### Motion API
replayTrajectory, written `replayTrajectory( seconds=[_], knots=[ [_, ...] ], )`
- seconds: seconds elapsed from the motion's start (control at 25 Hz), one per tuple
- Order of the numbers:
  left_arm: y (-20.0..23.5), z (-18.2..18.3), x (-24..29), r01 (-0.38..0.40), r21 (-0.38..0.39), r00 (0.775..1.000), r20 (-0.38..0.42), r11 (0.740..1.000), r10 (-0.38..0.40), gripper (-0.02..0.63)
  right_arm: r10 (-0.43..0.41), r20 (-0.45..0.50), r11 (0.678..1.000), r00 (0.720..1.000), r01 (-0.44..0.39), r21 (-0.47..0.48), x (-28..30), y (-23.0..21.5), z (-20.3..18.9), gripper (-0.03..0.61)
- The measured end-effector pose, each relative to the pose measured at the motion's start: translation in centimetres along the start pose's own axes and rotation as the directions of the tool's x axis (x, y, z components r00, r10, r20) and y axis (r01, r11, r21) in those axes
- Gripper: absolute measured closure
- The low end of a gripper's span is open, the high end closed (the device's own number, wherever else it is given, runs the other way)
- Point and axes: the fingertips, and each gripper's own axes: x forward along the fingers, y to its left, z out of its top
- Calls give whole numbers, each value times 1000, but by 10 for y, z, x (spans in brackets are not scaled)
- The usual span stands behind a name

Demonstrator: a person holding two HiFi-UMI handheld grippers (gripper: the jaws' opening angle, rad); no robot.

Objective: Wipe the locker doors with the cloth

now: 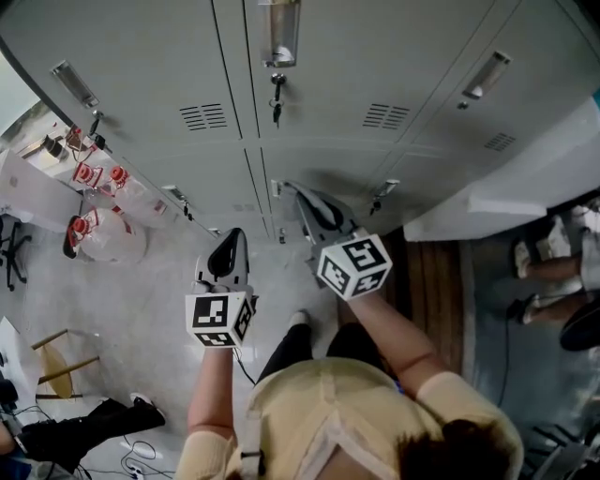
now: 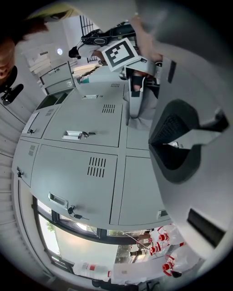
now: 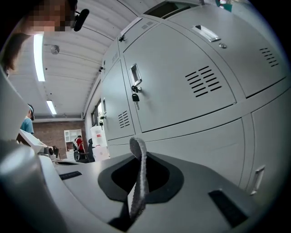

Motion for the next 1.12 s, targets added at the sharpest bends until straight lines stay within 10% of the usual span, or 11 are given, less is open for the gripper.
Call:
replayTrajectory(
  seconds=[1.12],
  knots=[
    [44,-4,48,12,-26,1000,-21,1000,-13,611,-164,-12,983,986,162,-85,60,-56,-4,563]
  ],
)
